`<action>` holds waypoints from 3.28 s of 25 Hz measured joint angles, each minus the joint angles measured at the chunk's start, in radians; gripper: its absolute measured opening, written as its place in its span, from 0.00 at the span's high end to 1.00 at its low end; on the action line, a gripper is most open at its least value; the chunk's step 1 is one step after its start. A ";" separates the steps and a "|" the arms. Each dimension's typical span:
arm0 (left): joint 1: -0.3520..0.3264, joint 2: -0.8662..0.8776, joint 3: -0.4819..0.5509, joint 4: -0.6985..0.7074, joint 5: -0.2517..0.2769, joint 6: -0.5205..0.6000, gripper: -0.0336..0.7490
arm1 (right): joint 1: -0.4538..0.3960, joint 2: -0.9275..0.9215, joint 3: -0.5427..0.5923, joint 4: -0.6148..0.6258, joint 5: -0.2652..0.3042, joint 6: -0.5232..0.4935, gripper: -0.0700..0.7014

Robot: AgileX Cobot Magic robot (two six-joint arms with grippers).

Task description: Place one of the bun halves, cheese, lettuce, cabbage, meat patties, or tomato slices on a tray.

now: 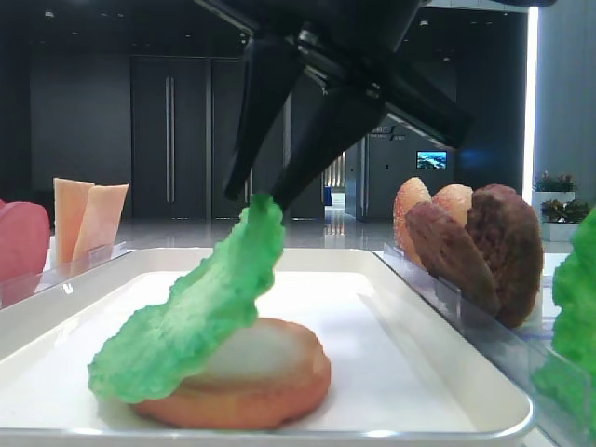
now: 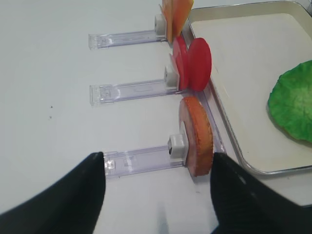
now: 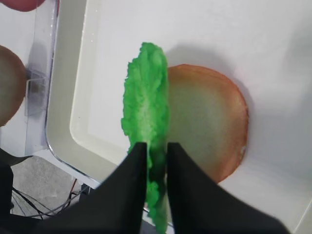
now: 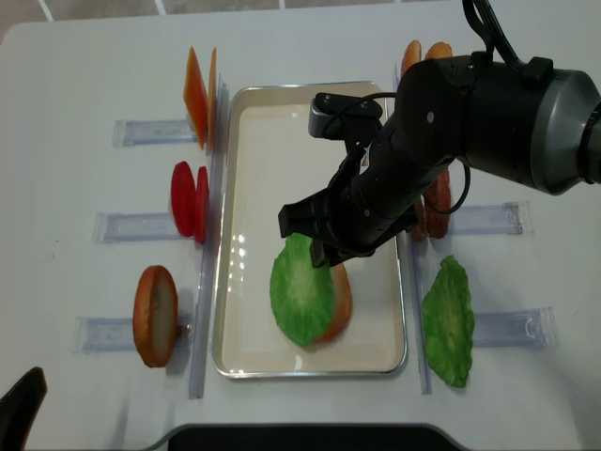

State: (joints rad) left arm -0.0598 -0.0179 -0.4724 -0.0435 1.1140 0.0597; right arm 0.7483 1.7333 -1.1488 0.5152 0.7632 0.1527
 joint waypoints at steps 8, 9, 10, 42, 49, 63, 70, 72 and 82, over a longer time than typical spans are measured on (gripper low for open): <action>0.000 0.000 0.000 0.000 0.000 0.000 0.30 | 0.000 0.000 0.000 -0.064 0.002 0.061 0.32; 0.000 0.000 0.000 0.000 0.000 0.000 0.30 | 0.000 0.000 0.000 -0.072 0.005 0.068 0.30; 0.000 0.000 0.000 0.000 0.000 0.000 0.30 | 0.000 0.000 0.000 -0.076 0.008 0.070 0.29; 0.000 0.000 0.000 0.000 0.000 0.000 0.30 | -0.085 -0.074 -0.338 -0.466 0.453 0.239 0.27; 0.000 0.000 0.000 0.000 0.000 0.000 0.30 | -0.267 -0.108 -0.338 -0.492 0.455 0.142 0.27; 0.000 0.000 0.000 0.000 0.000 0.000 0.30 | -0.752 -0.140 -0.338 -0.506 0.455 -0.078 0.28; 0.000 0.000 0.000 0.000 0.000 0.000 0.30 | -0.818 -0.143 -0.338 -0.515 0.455 -0.186 0.28; 0.000 0.000 0.000 0.000 0.000 0.000 0.30 | -0.818 -0.145 -0.338 -0.515 0.455 -0.201 0.28; 0.000 0.000 0.000 0.000 0.000 0.000 0.30 | -0.818 -0.344 -0.162 -0.551 0.456 -0.199 0.28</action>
State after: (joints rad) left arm -0.0598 -0.0179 -0.4724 -0.0435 1.1140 0.0597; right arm -0.0696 1.3889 -1.3104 -0.0356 1.2187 -0.0458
